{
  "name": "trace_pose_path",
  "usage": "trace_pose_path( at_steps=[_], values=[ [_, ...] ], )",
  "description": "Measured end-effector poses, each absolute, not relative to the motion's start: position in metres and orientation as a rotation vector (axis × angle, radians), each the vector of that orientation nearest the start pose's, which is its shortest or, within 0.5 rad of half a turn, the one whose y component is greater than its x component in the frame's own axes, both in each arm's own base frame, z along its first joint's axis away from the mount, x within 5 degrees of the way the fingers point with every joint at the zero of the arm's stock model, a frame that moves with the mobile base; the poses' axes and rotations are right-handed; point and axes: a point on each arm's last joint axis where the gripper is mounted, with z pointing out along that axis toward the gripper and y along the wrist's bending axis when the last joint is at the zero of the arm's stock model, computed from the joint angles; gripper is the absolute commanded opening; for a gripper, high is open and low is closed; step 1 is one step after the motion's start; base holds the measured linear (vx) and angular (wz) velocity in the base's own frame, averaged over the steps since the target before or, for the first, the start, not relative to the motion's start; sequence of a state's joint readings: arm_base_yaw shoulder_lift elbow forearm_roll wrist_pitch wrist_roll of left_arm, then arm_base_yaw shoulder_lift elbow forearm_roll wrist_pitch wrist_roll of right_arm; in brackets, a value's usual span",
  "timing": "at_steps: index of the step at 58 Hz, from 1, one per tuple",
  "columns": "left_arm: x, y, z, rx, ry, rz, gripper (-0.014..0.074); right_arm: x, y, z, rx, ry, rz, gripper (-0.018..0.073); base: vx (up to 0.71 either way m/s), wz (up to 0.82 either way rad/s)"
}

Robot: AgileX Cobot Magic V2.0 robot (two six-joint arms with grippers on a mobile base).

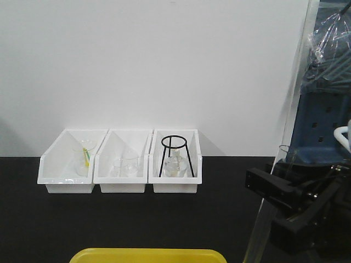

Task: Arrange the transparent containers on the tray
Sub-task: 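Lower both held tubes onto the yellow tray and open grippers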

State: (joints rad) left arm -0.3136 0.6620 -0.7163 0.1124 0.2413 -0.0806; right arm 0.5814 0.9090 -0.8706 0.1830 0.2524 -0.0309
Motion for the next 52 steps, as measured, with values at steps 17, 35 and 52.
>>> trace_pose_path(
  at_steps=[17,35,52],
  values=[
    [0.175,-0.061,0.337,0.141,1.943,-0.382,0.0107,0.205,0.143,0.332,-0.348,2.053,0.619,0.0083,0.00,0.00],
    [0.229,-0.107,0.271,0.178,2.187,-0.466,0.0113,0.251,0.176,0.263,-0.230,2.306,0.639,0.0085,0.00,0.00],
    [0.267,-0.129,0.222,0.191,2.349,-0.426,0.0132,0.294,0.208,0.229,-0.252,2.473,0.620,0.0093,0.00,0.00]
  ],
)
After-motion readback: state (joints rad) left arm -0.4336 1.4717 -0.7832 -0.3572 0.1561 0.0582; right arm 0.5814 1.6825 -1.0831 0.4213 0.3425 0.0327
